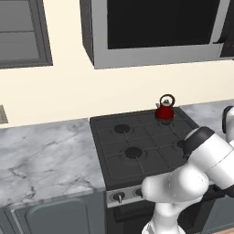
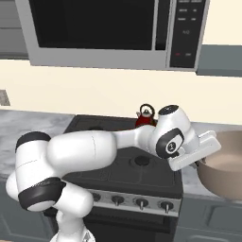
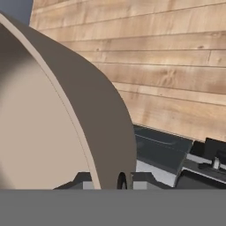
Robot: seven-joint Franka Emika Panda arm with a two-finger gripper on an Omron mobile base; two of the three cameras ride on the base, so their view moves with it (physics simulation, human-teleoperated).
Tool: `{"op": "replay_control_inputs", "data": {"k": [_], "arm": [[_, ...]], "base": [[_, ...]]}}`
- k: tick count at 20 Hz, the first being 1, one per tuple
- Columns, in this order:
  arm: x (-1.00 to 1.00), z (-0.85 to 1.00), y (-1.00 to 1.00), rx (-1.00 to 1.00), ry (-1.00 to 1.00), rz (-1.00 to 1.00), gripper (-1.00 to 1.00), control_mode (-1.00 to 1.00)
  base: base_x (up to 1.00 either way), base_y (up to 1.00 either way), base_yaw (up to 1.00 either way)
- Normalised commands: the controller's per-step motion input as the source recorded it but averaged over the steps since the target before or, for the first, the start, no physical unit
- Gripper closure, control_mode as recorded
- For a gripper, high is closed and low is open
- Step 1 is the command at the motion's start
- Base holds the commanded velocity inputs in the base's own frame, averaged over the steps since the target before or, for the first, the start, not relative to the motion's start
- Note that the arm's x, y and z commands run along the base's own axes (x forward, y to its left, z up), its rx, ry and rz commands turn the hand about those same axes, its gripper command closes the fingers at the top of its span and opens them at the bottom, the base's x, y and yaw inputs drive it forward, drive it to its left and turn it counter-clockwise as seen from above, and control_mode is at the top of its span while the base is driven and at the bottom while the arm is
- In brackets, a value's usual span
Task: Pick the kettle from the cabinet and place it on a stove burner. Then pick the pot from the counter and place it on another stove burner. Finally, turn both burners on.
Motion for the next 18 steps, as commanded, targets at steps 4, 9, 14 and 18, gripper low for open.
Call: {"op": "replay_control_inputs", "data": {"k": [4, 9, 14, 18], "arm": [[0.00, 0.00, 0.00, 0.00, 0.00, 0.00, 1.00, 1.00], [0.00, 0.00, 0.00, 0.00, 0.00, 0.00, 1.00, 1.00], [0.00, 0.00, 0.00, 0.00, 0.00, 0.00, 1.00, 1.00], [0.00, 0.00, 0.00, 0.00, 0.00, 0.00, 1.00, 1.00]], "base": [[-0.12, 0.39, -0.01], [-0.25, 0.27, -0.12], [-0.03, 0.28, -0.12], [0.06, 0.30, -0.07]]}}
